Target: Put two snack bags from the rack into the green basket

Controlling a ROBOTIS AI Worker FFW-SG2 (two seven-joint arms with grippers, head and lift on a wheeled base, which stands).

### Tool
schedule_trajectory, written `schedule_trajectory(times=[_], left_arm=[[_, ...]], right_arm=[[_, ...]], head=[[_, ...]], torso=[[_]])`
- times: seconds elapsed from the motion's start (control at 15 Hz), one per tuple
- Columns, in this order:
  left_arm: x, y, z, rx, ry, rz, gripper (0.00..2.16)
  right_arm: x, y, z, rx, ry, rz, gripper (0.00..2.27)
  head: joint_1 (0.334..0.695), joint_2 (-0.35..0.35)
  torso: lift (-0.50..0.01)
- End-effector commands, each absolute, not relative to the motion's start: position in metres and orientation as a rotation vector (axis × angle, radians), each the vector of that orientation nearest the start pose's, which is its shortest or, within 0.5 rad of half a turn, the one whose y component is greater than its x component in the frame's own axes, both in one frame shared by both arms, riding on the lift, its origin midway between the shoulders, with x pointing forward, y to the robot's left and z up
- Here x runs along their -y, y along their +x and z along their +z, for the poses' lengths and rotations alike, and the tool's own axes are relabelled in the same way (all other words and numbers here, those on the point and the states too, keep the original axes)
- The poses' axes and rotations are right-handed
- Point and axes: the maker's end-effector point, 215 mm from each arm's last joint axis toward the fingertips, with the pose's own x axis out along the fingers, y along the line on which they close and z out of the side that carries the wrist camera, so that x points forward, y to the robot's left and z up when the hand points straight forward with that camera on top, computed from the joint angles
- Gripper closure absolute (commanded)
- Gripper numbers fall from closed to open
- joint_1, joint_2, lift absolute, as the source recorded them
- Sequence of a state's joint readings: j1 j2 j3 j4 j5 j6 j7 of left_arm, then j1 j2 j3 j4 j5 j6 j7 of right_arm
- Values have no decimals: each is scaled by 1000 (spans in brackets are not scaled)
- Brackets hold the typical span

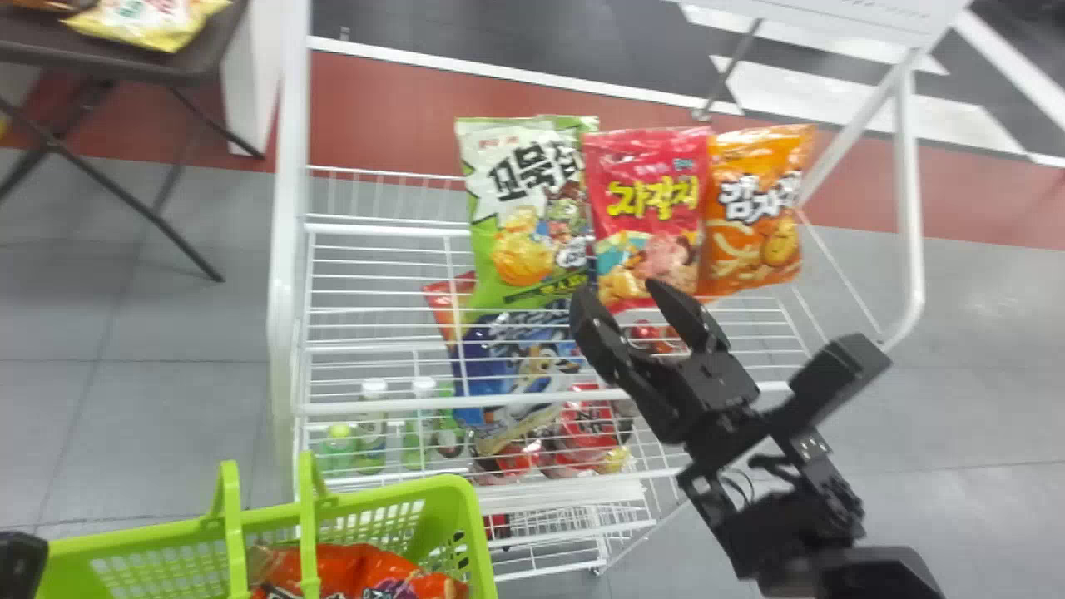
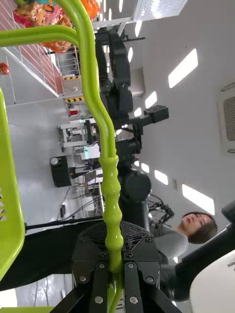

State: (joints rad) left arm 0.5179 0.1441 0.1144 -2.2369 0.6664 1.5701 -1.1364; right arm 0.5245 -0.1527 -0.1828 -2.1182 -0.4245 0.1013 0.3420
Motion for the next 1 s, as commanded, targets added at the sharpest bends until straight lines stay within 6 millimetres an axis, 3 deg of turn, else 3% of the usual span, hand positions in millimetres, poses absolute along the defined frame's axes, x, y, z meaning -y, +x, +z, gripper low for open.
schedule_trajectory(times=[0.0,0.13,0.47,0.73,0.93], left_arm=[[-24,154,-347,-1081,-1118,-1319,1217],[-22,154,-347,-1085,-1107,-1323,1217],[-19,153,-350,-1097,-1106,-1324,1217],[-19,153,-350,-1098,-1102,-1325,1217],[-21,152,-352,-1103,-1104,-1321,1217]], right_arm=[[296,467,-313,5,155,184,80],[326,499,-321,-21,126,124,80],[352,559,-342,-120,55,71,80],[359,576,-350,-164,38,54,80],[369,590,-367,-220,10,34,103]], head=[[695,-350],[695,-350],[695,-350],[695,-350],[695,-350]], torso=[[-4],[-4],[-4],[-4],[-4]])
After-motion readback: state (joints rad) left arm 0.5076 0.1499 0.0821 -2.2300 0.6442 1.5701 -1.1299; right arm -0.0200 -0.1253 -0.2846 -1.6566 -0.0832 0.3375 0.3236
